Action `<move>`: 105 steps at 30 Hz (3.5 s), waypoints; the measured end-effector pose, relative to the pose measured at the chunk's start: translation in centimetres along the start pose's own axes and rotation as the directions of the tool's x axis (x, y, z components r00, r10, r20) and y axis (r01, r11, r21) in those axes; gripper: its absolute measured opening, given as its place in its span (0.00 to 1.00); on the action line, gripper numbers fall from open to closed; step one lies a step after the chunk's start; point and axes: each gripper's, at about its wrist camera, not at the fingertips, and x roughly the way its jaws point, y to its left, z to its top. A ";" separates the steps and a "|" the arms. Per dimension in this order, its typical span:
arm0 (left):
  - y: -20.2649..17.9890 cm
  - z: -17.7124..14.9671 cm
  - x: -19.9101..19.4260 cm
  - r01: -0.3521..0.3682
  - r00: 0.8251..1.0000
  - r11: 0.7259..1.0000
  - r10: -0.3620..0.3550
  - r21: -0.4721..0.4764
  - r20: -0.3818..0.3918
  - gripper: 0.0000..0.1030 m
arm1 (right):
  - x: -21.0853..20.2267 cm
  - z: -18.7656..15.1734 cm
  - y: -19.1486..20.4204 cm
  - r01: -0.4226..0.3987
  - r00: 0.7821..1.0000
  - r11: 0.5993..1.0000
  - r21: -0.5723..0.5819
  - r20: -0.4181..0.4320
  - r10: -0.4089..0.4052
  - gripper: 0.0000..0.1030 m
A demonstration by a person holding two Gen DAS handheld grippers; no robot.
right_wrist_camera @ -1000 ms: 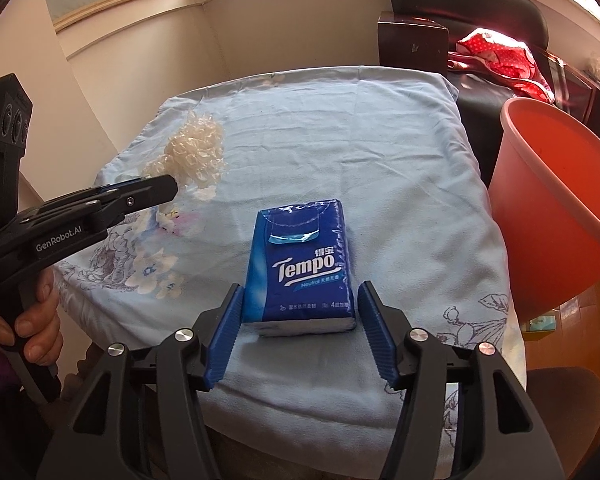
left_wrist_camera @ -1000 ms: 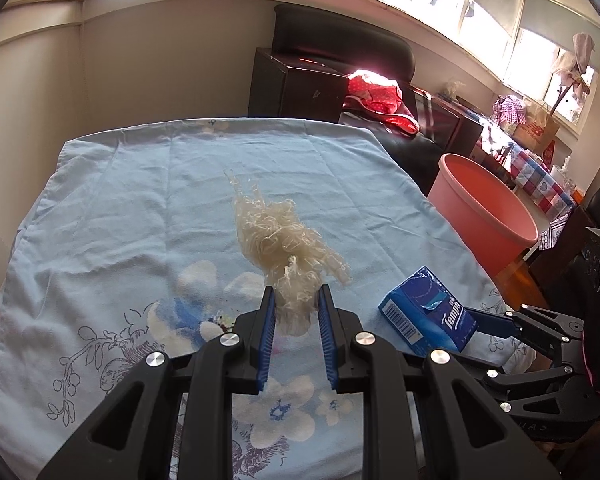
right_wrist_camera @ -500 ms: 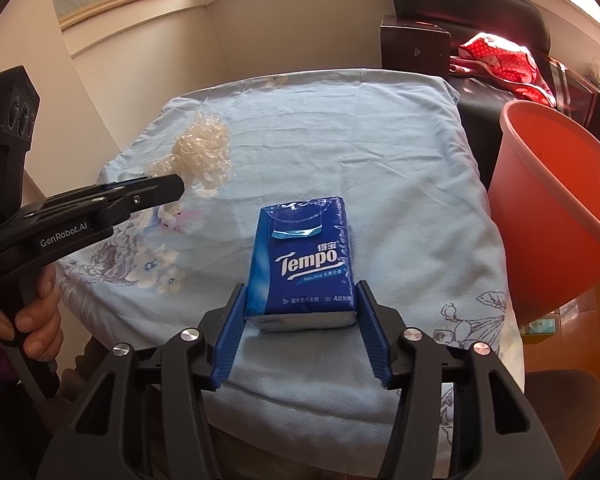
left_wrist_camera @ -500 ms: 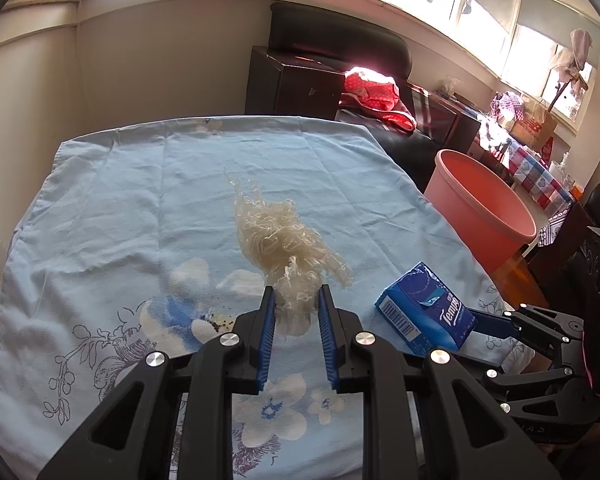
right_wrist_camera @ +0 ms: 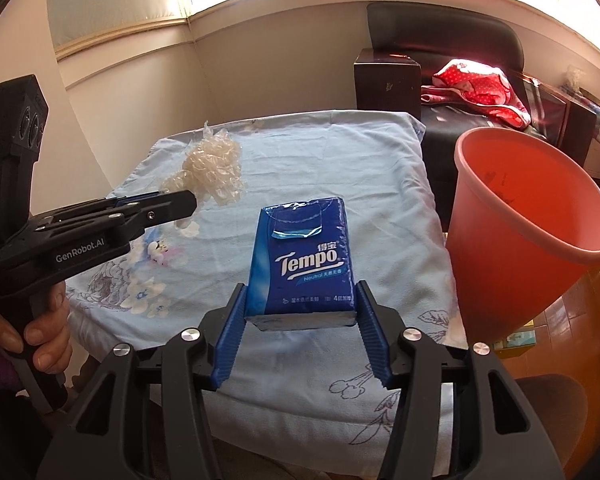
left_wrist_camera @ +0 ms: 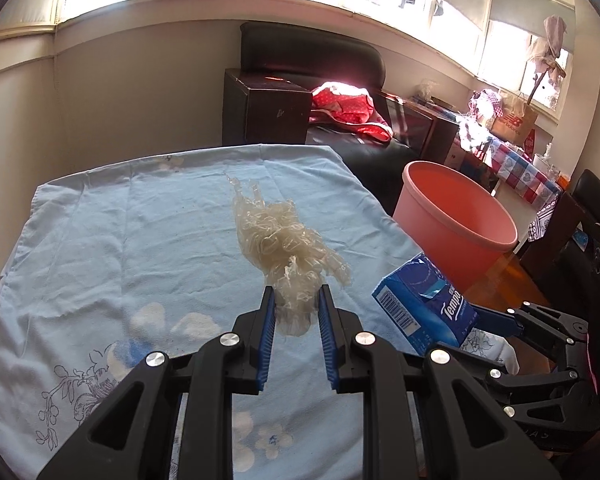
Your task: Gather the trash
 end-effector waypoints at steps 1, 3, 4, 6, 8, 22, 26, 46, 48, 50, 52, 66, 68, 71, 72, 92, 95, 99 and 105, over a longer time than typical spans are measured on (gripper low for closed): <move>-0.5 0.3 0.0 0.006 1.000 1.000 -0.006 0.013 0.008 0.20 | -0.2 0.1 -0.3 0.011 1.000 1.000 0.006 0.010 -0.011 0.53; -1.6 1.0 0.0 0.013 1.000 0.999 -0.014 0.049 0.028 0.20 | -0.8 0.4 -1.1 0.035 0.999 0.999 0.019 0.031 -0.036 0.53; -2.1 1.3 0.0 0.015 0.999 0.998 -0.018 0.067 0.039 0.20 | -1.1 0.6 -1.6 0.047 0.998 0.999 0.027 0.040 -0.048 0.53; -3.1 2.0 0.0 0.027 0.998 0.995 -0.033 0.091 0.058 0.20 | -1.7 1.0 -2.6 0.073 0.995 0.996 0.048 0.064 -0.076 0.53; -4.2 2.7 0.2 0.048 0.996 0.993 -0.055 0.104 0.070 0.20 | -2.5 1.5 -3.7 0.101 0.990 0.992 0.073 0.093 -0.108 0.53; -11.5 6.8 2.2 0.156 0.976 0.972 -0.180 0.178 0.124 0.20 | -5.9 4.1 -11.0 0.264 0.926 0.939 0.219 0.214 -0.310 0.53; -13.1 7.7 3.4 0.176 0.969 0.966 -0.204 0.188 0.140 0.20 | -6.4 4.4 -12.2 0.301 0.908 0.925 0.234 0.227 -0.353 0.53; -18.2 9.7 11.3 0.207 0.972 0.959 -0.224 0.196 0.068 0.20 | -4.2 4.7 -15.8 0.393 0.880 0.882 0.259 0.172 -0.443 0.53; -18.7 9.8 12.0 0.205 0.973 0.958 -0.221 0.202 0.061 0.20 | -3.9 4.8 -16.1 0.396 0.880 0.880 0.262 0.165 -0.446 0.53; -18.9 9.7 12.4 0.206 0.974 0.957 -0.221 0.204 0.053 0.20 | -3.6 4.7 -16.4 0.400 0.879 0.877 0.266 0.158 -0.449 0.53; -19.1 9.6 13.0 0.206 0.975 0.956 -0.219 0.208 0.045 0.20 | -3.2 4.7 -16.7 0.402 0.880 0.875 0.269 0.150 -0.450 0.53; -19.6 9.5 15.4 0.181 0.983 0.963 -0.184 0.201 -0.003 0.22 | -0.8 4.8 -18.8 0.415 0.892 0.865 0.282 0.060 -0.448 0.53; -19.5 9.5 15.7 0.174 0.984 0.965 -0.176 0.194 -0.009 0.28 | -0.5 4.7 -19.1 0.419 0.892 0.860 0.291 0.045 -0.450 0.53; -19.3 9.5 15.7 0.162 0.986 0.969 -0.164 0.186 -0.002 0.37 | -0.4 4.5 -19.5 0.411 0.895 0.859 0.305 0.045 -0.444 0.53; -19.3 9.5 15.8 0.155 0.987 0.970 -0.158 0.185 0.002 0.39 | -0.5 4.5 -19.6 0.413 0.894 0.858 0.306 0.046 -0.446 0.53; -18.4 9.3 12.6 0.126 0.990 0.974 -0.134 0.186 0.035 0.48 | -3.0 3.9 -17.3 0.423 0.877 0.853 0.306 0.100 -0.471 0.53; -18.0 9.2 11.8 0.120 0.990 0.976 -0.131 0.180 0.047 0.48 | -3.4 3.8 -16.6 0.423 0.874 0.854 0.304 0.112 -0.473 0.53; -17.4 9.1 10.6 0.117 0.990 0.979 -0.129 0.168 0.063 0.48 | -4.0 3.7 -15.3 0.441 0.859 0.848 0.294 0.134 -0.494 0.53; -16.6 8.8 8.8 0.106 0.989 0.982 -0.120 0.155 0.085 0.48 | -4.7 3.6 -13.5 0.460 0.843 0.845 0.273 0.166 -0.512 0.53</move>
